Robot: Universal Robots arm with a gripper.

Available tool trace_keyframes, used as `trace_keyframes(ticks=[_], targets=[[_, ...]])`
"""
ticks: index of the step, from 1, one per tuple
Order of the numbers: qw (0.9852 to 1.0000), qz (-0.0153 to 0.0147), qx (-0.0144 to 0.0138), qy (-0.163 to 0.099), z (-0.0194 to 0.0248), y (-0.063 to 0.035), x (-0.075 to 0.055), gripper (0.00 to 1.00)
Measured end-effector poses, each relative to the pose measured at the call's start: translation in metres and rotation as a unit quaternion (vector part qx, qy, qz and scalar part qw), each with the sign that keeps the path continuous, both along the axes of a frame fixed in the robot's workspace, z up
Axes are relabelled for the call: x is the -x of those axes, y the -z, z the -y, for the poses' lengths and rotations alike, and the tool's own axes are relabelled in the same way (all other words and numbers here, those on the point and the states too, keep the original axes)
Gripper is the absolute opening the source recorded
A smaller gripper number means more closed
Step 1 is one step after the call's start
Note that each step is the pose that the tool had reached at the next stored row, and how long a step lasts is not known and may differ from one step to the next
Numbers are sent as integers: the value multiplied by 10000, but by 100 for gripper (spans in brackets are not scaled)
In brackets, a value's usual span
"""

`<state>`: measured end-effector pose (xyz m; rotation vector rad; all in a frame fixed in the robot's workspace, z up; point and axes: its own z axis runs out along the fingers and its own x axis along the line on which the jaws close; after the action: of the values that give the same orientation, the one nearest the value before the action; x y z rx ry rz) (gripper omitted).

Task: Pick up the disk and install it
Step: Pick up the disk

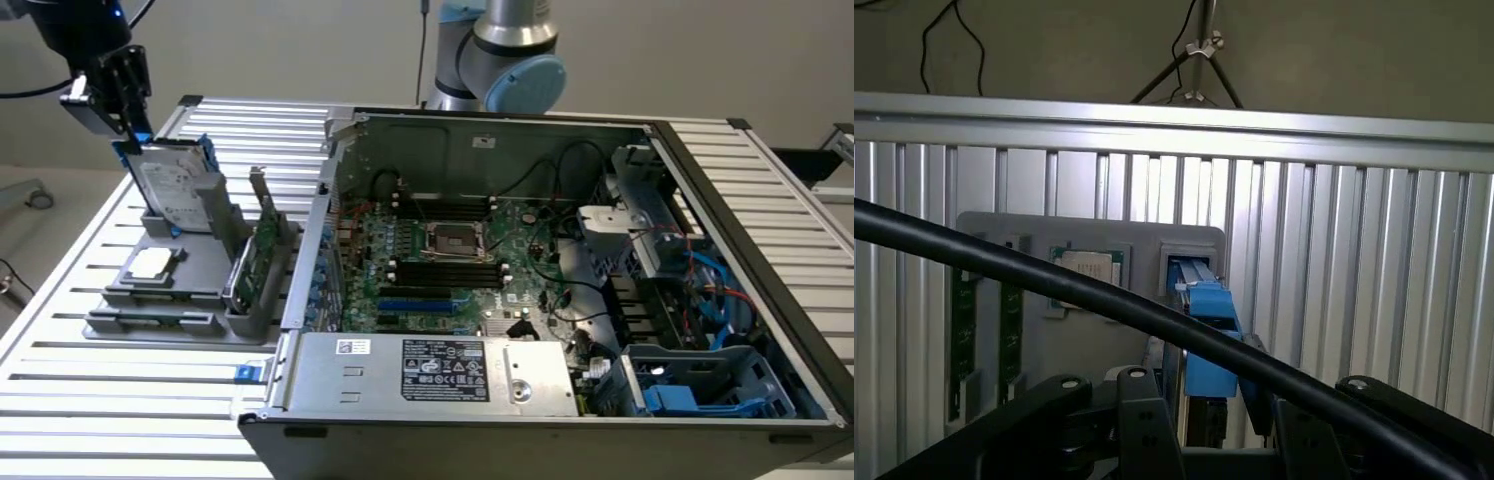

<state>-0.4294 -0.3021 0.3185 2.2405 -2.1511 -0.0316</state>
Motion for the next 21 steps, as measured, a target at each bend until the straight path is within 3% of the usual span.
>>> trace_keyframes(ticks=[5, 15, 21], targets=[[10000, 11, 8, 0, 0, 84, 0, 42], [10000, 69, 48, 0, 0, 245, 8, 42], [9999, 76, 107, 0, -3, 292, 14, 42]])
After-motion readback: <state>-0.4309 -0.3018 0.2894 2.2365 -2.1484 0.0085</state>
